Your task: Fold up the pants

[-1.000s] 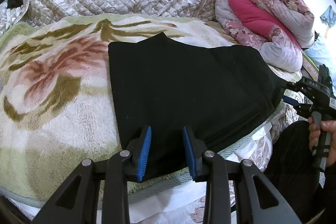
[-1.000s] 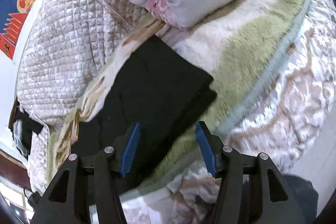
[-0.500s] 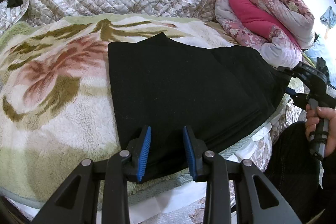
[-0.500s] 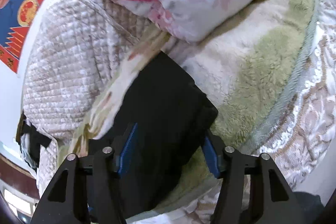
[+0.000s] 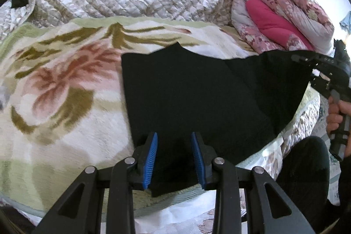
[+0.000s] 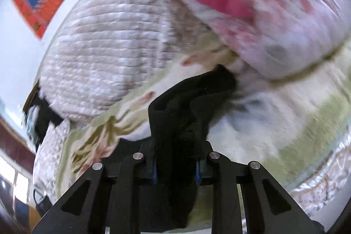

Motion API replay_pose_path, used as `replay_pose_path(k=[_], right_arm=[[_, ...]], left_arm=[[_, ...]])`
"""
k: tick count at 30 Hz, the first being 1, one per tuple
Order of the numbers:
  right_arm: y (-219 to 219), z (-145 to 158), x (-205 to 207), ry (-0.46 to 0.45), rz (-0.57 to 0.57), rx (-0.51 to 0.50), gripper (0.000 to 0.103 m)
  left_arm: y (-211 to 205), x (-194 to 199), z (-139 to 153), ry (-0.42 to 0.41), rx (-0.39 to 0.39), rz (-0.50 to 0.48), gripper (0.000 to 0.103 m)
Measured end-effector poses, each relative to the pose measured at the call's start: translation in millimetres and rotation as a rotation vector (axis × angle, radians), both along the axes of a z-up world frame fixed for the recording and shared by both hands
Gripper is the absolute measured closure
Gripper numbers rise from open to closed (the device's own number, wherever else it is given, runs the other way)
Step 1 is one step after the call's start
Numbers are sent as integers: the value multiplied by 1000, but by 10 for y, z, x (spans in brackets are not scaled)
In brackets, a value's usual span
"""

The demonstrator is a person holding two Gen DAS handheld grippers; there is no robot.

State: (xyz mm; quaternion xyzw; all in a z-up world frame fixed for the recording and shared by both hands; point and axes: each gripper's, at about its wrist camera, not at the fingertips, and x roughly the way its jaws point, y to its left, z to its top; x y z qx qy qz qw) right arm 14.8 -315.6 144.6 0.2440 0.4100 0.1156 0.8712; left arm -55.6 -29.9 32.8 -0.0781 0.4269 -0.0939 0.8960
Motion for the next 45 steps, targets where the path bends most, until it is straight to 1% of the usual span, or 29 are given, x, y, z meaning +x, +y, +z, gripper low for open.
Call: replay_pose_path(k=[6,10,12,14,16,18,19,21,23,27,28,30,31,32,34,36,38,40,43,45], right_arm=[[625,152,68,-46,174,-13,79],[1119,108,-9,-51,329,-27,79],[1366,-4,-68,-30,413,-26,79],[1624,-233,-124,22,510,-23,79],[1839,-530,-196,101,594,-45,79],[1972,-718,-276,134,632,-99,79],[2008,-768,-314,130,642,-117,79],[2015,-739,-324,113,639,-130,79],[2012,-687,-329,100,636,-143,79],[2086,-521,-399,31,651,-178,79],[2118,-523,-392,31,664,-180,79],[2198,-617,-409,50,681,-204,79],[2243,-718,-430,66,695,-224,79],[2257,-757,-446,65,699,-229,76],[2263,-725,-498,34,695,-211,66],[2294,-685,-528,33,725,-191,48],[2304,-624,-559,25,748,-174,45],[2225,-507,-583,-5,750,-105,45],[2030,-338,-621,-75,707,-56,45],[1875,-320,-614,-92,651,-67,46]], left_arm=[[196,-2,101,-16,8,58,68],[336,-9,101,-12,7,97,68],[409,-21,86,-8,4,117,68],[483,-42,61,0,-1,139,68],[540,-65,26,11,-5,156,68],[587,-84,-9,23,-11,169,68],[608,-96,-24,28,-13,174,68],[647,-123,-44,32,-14,184,68],[679,-131,-60,38,-17,193,68],[728,-128,-75,44,-28,208,68],[735,-129,-73,43,-29,210,68],[742,-128,-65,40,-31,209,68],[742,-130,-62,39,-31,206,68],[742,-127,-61,39,-29,205,68],[749,-133,-54,38,-28,207,68],[768,-146,-44,37,-27,213,68],[791,-157,-34,35,-25,220,68],[814,-161,-22,35,-26,229,68],[832,-167,9,29,-25,234,68],[825,-167,42,22,-23,232,68]])
